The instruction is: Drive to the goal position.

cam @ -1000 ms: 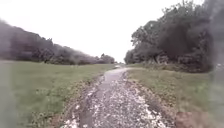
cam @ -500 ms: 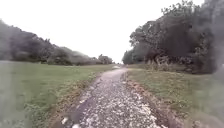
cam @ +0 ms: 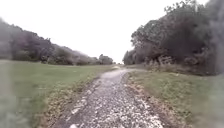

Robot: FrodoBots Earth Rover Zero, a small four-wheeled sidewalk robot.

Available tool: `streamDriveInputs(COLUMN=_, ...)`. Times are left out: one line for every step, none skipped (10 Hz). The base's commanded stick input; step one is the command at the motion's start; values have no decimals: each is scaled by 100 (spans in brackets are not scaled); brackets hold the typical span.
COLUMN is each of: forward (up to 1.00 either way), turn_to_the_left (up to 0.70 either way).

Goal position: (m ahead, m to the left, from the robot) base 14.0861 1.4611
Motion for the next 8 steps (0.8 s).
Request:
streamDriveInputs(forward=70, turn_to_the_left=27)
streamDriveInputs(forward=70, turn_to_the_left=28)
streamDriveInputs(forward=70, turn_to_the_left=15)
streamDriveInputs(forward=70, turn_to_the_left=3)
streamDriveInputs(forward=70, turn_to_the_left=3)
streamDriveInputs(forward=70, turn_to_the_left=2)
streamDriveInputs(forward=70, turn_to_the_left=0)
streamDriveInputs(forward=70, turn_to_the_left=0)
